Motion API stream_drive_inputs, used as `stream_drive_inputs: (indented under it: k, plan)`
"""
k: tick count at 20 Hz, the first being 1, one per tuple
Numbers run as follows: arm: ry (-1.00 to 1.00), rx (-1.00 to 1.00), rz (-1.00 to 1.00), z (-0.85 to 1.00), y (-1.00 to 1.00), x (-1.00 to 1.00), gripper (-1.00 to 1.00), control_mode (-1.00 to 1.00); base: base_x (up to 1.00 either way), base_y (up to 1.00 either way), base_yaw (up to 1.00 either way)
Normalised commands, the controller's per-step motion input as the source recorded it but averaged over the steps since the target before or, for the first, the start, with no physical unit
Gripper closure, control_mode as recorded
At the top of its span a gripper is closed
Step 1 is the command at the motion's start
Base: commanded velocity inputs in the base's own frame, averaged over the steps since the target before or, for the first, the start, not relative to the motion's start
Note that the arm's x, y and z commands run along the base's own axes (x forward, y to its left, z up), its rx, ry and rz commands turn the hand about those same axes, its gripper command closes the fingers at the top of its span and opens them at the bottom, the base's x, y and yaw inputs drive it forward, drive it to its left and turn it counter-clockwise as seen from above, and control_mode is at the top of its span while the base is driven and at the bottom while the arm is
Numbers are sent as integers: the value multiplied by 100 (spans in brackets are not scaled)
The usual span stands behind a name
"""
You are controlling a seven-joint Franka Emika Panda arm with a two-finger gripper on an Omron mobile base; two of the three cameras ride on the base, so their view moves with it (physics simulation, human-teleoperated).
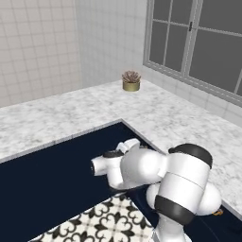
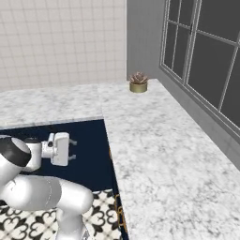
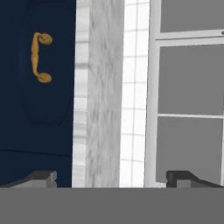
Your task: Take a straw from the drawer in front and place it inside the glass cup on the dining counter.
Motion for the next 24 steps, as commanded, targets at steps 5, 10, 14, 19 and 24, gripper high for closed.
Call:
stream_drive_inputs:
  k: [5, 10, 14, 19, 24]
  plan:
    - [0, 0, -7, -30, -35, 43, -100, -100, 0, 0, 0]
    - [5, 0, -13, -34, -34, 48, -100, -100, 0, 0, 0]
    - [7, -2, -12, -55, -24, 45, -100, -100, 0, 0, 0]
    - [1, -8, -7, -56, -3, 45, -100, -100, 0, 0, 0]
    - [0, -15, -3, -55, 0, 39, -100, -100, 0, 0, 0]
